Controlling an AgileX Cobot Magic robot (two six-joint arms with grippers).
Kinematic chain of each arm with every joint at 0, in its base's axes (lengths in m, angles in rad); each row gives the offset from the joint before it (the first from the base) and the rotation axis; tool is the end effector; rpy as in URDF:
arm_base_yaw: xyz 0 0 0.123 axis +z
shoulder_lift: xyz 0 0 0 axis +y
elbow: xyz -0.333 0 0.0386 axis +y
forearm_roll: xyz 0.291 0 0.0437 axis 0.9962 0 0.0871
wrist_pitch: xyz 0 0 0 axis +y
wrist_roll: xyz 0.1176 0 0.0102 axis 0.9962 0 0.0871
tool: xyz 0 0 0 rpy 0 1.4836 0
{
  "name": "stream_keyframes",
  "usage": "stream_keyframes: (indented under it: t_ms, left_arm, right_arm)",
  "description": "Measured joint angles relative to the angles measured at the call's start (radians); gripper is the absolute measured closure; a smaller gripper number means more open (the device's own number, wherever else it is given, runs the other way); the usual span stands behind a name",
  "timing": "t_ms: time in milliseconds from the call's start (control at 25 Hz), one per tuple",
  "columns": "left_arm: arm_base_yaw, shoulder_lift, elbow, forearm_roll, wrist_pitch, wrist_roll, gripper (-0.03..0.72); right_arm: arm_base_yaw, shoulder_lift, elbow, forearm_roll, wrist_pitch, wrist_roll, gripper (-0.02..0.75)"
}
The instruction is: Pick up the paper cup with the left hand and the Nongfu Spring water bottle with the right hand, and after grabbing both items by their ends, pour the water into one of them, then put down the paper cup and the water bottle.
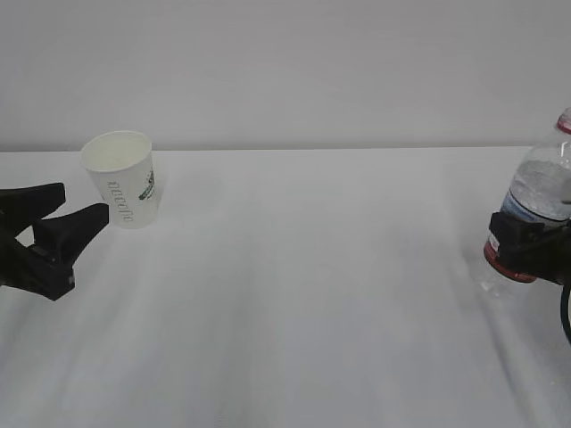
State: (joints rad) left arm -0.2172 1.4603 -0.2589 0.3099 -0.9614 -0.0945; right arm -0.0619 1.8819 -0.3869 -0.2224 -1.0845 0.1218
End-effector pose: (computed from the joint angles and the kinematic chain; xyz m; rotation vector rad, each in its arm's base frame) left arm 0.2475 -0.0848 0.1826 0.4470 1.6935 -0.3159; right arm 0.3145 0.0036 0.1033 -0.0584 1.9000 0.1560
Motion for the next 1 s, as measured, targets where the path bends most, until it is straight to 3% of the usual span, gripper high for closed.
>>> stream_keyframes:
  t_ms: [800, 1000]
  left_arm:
    - [0.000, 0.000, 0.000, 0.000, 0.002, 0.000, 0.237]
    - [0.000, 0.000, 0.000, -0.068, 0.039, 0.000, 0.237]
  right_arm:
    - [0.000, -0.353, 0.043, -0.004, 0.304, -0.002, 0.297]
    - [0.000, -0.381, 0.043, -0.032, 0.316, -0.004, 0.298]
